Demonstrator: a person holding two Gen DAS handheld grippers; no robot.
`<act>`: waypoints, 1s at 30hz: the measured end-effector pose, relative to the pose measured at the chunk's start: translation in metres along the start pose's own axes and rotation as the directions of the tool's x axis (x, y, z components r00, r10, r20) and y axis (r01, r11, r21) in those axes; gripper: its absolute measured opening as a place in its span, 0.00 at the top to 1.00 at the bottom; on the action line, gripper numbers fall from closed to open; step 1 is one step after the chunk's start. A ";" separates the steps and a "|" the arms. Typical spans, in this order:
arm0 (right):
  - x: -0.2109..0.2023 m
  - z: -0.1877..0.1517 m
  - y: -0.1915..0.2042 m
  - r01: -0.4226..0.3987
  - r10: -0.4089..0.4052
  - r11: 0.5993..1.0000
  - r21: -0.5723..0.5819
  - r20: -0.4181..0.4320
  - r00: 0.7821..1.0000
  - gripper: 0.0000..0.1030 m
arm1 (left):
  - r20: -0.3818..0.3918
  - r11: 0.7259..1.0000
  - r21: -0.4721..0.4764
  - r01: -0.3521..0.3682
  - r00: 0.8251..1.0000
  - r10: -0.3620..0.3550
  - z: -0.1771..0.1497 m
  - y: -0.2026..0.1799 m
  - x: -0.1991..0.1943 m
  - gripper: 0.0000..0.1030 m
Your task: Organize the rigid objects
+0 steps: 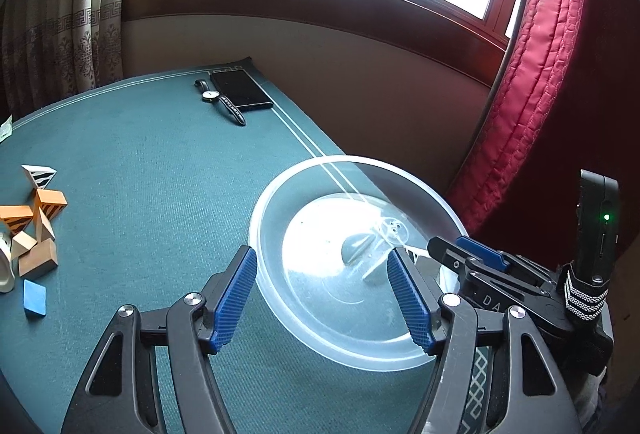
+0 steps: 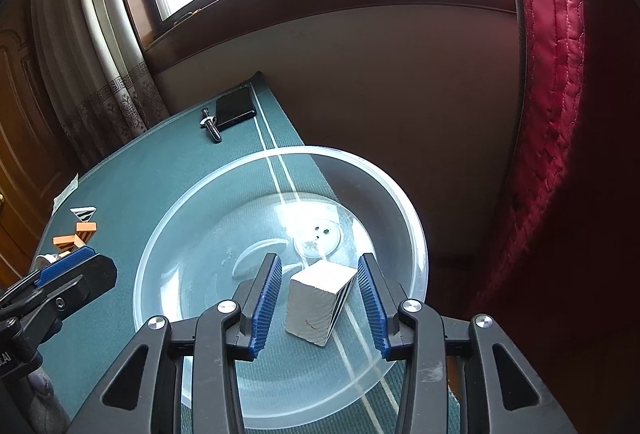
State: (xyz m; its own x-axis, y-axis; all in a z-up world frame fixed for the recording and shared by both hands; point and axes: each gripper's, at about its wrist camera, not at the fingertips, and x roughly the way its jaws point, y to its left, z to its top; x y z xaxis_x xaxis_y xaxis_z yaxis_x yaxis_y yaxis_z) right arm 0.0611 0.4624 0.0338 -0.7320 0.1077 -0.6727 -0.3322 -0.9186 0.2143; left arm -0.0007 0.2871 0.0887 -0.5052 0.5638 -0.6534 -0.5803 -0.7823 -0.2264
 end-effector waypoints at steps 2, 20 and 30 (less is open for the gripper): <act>0.000 0.000 0.000 -0.003 0.003 1.000 0.001 0.002 1.000 0.59 | 0.002 1.000 -0.004 -0.003 1.000 0.003 0.000 0.001 -0.001 0.33; -0.008 -0.007 0.021 -0.053 0.057 0.996 -0.068 0.057 0.997 0.54 | -0.021 0.922 -0.253 -0.294 0.954 0.299 -0.041 0.119 -0.032 0.33; -0.005 -0.012 0.029 -0.072 0.076 0.993 -0.094 0.043 0.996 0.54 | -0.077 0.797 -0.399 -0.454 0.883 0.464 -0.058 0.194 -0.053 0.33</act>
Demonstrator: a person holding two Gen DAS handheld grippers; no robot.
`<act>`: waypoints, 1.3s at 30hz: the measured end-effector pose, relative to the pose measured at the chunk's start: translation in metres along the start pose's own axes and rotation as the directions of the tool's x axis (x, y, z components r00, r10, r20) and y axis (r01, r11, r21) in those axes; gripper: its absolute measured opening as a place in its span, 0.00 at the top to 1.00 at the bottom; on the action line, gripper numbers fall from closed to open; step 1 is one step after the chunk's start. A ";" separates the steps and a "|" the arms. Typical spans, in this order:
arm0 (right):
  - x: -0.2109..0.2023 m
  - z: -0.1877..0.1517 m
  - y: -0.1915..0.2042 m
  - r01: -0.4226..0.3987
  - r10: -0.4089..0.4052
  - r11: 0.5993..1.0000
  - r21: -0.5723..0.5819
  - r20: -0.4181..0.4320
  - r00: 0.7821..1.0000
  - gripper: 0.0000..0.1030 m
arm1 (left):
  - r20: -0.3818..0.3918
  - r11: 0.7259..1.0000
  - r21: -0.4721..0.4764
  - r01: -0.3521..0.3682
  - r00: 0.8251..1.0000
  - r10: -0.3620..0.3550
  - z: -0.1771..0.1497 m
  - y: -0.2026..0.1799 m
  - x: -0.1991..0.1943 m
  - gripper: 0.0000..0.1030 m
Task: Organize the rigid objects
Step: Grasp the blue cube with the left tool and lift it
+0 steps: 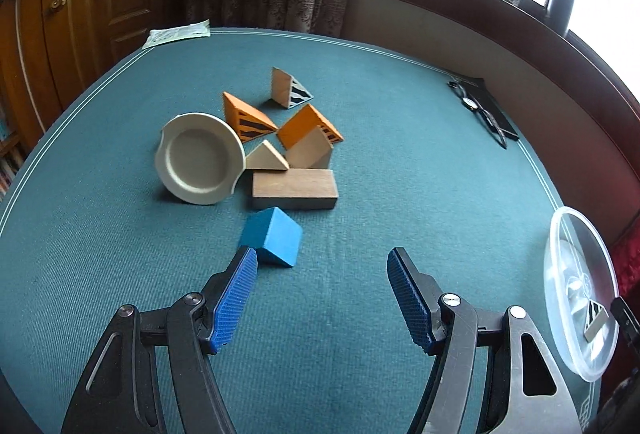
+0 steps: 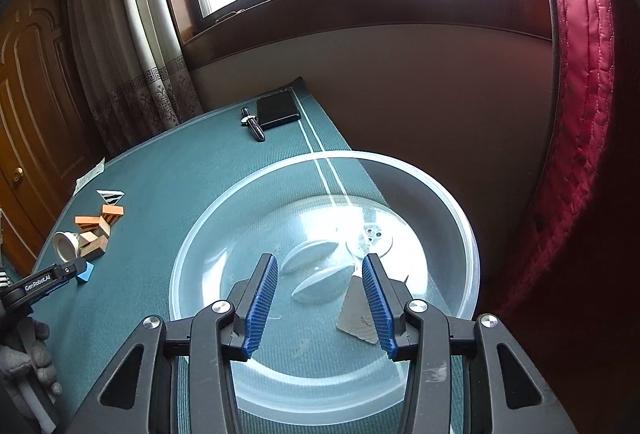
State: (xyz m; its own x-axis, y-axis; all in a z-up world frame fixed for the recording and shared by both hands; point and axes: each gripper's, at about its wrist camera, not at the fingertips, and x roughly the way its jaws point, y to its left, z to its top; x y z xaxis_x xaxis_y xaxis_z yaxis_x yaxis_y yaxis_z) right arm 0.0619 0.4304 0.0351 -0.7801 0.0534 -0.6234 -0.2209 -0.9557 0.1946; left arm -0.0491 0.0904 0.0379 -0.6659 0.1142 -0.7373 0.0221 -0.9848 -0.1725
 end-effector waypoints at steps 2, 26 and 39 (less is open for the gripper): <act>0.000 -0.001 0.001 -0.001 0.001 1.000 -0.003 -0.002 1.000 0.54 | -0.011 0.999 -0.022 -0.027 1.000 0.027 0.002 0.008 0.006 0.33; 0.005 -0.004 0.014 -0.033 0.032 0.999 -0.020 -0.023 0.999 0.54 | -0.052 0.981 -0.074 -0.177 0.983 0.173 -0.002 0.065 0.010 0.33; 0.006 -0.004 0.020 -0.030 0.029 0.999 -0.028 -0.024 0.999 0.54 | -0.028 0.981 -0.071 -0.183 0.983 0.181 0.025 0.032 0.038 0.55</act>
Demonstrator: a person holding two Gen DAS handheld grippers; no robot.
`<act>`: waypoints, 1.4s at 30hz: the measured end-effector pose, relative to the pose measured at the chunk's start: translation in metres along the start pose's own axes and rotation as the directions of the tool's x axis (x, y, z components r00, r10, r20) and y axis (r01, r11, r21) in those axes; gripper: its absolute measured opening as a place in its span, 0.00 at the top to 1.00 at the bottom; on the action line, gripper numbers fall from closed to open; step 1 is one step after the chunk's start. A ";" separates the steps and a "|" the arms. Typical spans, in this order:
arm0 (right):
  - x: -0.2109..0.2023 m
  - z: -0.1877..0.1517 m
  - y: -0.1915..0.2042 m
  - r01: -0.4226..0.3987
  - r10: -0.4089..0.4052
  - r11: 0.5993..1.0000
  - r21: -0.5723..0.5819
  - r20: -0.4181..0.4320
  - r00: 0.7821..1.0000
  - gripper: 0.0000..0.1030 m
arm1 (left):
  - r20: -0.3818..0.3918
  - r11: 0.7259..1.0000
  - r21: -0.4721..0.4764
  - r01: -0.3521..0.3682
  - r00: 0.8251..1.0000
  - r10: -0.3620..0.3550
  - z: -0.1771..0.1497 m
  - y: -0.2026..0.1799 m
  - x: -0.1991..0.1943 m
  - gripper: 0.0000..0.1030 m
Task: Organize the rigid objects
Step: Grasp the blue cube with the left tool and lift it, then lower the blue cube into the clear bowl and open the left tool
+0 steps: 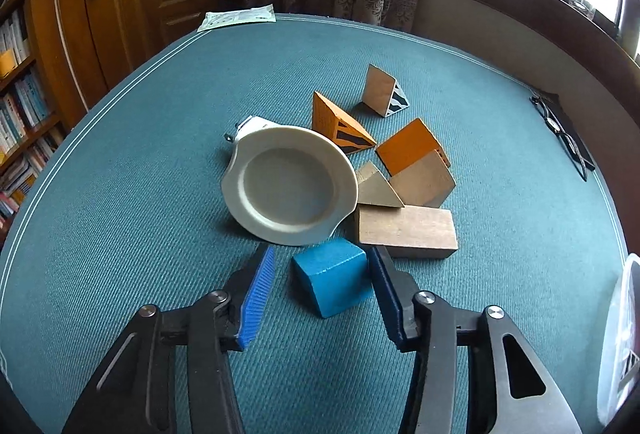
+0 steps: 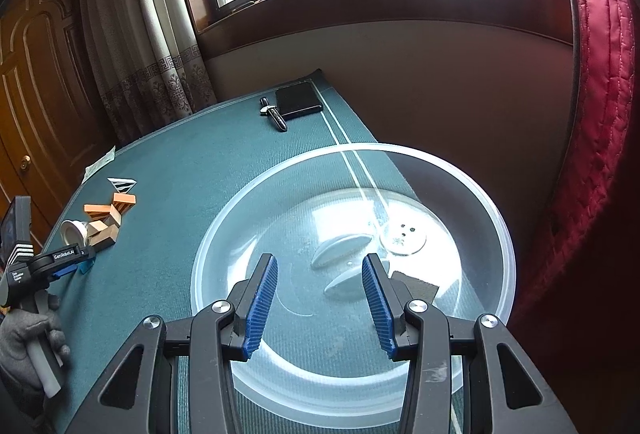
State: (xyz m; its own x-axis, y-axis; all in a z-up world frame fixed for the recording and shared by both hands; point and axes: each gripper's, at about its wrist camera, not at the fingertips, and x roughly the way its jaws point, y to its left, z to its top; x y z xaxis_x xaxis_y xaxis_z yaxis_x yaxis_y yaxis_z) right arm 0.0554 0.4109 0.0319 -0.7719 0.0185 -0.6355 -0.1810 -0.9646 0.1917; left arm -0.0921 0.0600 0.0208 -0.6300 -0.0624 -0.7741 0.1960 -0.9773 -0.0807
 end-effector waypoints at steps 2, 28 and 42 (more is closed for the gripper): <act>0.001 -0.001 -0.001 -0.001 0.001 1.000 0.000 -0.006 1.000 0.54 | 0.003 1.000 0.013 -0.002 1.000 0.002 0.000 -0.002 0.000 0.61; -0.020 0.009 -0.040 0.098 -0.102 0.992 0.086 0.048 0.994 0.54 | -0.089 0.802 0.377 0.464 0.880 -0.467 -0.048 -0.167 -0.103 0.64; -0.020 0.010 -0.046 0.094 -0.100 0.990 0.104 0.049 0.994 0.54 | -0.180 0.655 0.485 0.579 0.799 -0.573 -0.079 -0.231 -0.123 0.64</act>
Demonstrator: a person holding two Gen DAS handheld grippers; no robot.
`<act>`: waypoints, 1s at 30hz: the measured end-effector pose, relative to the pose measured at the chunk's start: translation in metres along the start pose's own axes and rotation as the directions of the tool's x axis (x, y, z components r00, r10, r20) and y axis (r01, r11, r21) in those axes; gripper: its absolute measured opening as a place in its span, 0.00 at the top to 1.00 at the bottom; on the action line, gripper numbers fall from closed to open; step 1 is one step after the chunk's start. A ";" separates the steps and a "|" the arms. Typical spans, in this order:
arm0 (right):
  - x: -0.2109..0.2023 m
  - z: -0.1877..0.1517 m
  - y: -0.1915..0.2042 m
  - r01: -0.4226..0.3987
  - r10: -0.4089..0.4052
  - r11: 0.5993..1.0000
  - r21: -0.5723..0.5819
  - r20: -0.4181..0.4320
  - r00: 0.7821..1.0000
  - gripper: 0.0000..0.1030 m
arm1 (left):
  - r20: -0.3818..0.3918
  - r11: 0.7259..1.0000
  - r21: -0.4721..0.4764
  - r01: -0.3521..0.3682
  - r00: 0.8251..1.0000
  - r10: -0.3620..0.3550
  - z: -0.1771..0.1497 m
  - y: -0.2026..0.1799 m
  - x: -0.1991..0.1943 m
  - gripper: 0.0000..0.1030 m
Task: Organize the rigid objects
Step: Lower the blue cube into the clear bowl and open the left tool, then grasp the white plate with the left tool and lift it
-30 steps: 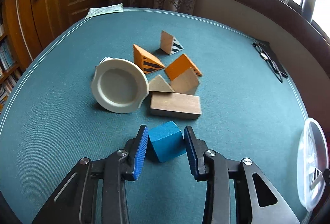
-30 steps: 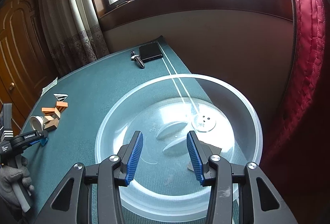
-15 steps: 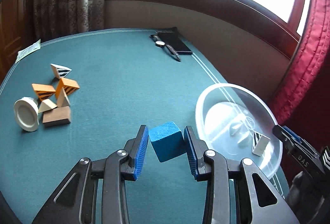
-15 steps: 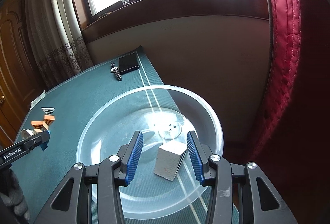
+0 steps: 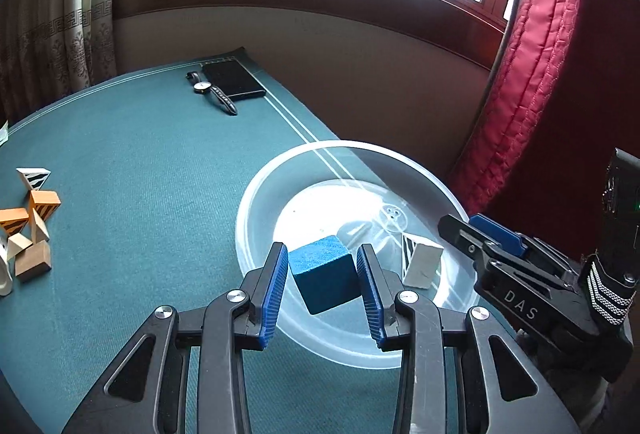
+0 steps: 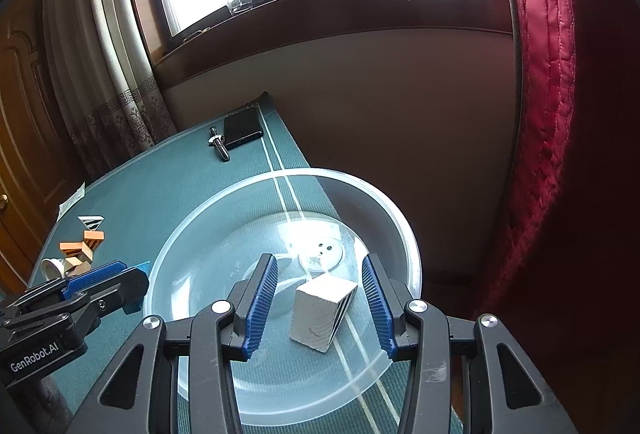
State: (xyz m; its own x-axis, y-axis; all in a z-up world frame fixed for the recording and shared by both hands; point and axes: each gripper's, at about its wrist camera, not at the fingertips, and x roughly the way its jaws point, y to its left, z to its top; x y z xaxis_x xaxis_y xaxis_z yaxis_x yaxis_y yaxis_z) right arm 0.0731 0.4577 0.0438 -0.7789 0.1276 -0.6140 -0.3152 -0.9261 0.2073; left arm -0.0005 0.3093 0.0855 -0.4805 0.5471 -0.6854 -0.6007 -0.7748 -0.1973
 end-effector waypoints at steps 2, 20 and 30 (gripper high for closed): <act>0.001 0.000 -0.001 0.001 -0.001 1.000 0.001 -0.002 1.000 0.54 | -0.002 1.000 0.005 0.020 1.000 -0.020 0.000 -0.004 0.002 0.63; 0.005 -0.005 0.006 -0.017 0.017 1.000 0.002 -0.025 1.000 0.54 | 0.039 0.995 -0.058 -0.085 0.995 0.087 -0.006 0.028 -0.009 0.27; 0.005 -0.009 0.025 -0.046 0.046 0.998 -0.032 -0.023 0.999 0.42 | 0.058 0.974 -0.133 -0.185 0.979 0.194 -0.014 0.068 -0.025 0.24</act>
State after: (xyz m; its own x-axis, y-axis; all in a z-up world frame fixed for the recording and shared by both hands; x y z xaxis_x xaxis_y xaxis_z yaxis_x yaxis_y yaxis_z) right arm 0.0663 0.4316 0.0387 -0.7800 0.0773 -0.6210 -0.2613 -0.9419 0.2110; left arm -0.0203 0.2389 0.0798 -0.6241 0.4038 -0.6689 -0.4112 -0.8977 -0.1582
